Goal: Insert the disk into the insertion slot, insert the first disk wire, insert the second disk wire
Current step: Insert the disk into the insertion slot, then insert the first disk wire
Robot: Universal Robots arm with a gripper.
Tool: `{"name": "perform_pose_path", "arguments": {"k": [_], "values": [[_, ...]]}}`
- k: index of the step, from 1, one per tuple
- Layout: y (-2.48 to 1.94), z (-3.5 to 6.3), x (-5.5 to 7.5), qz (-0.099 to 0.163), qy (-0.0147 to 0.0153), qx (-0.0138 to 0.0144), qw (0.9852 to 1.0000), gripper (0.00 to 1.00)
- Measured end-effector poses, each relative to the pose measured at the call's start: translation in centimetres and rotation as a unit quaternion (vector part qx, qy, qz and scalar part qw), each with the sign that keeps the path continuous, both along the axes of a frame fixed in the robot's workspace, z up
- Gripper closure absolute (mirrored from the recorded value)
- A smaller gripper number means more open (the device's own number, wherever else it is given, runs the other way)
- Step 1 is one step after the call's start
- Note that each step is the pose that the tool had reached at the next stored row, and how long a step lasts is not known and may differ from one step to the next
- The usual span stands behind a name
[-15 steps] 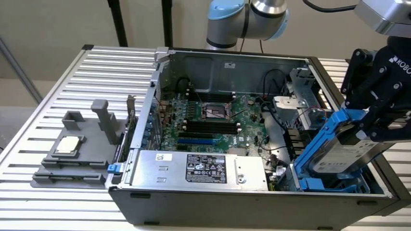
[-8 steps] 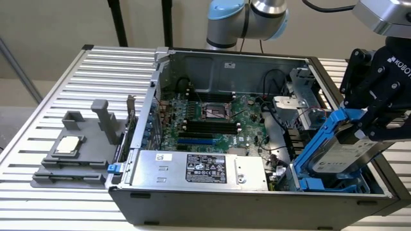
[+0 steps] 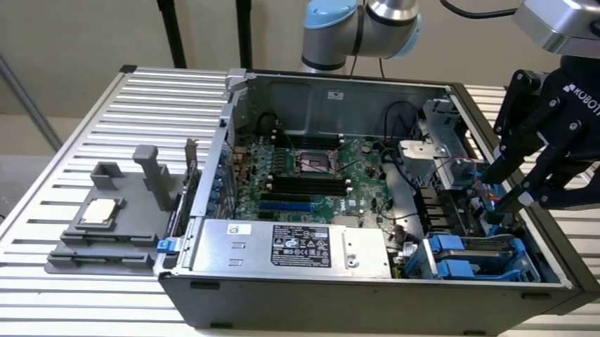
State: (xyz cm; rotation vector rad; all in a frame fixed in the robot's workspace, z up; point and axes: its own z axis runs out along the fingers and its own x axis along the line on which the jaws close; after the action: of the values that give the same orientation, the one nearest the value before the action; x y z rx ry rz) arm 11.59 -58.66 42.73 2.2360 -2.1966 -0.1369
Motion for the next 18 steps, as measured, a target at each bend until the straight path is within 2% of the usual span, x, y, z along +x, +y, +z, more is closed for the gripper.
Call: {"name": "perform_pose_path", "arguments": {"k": [18], "values": [[0.00,-0.02,0.00,0.001,-0.0002,0.0001,1.0000,0.60]]}}
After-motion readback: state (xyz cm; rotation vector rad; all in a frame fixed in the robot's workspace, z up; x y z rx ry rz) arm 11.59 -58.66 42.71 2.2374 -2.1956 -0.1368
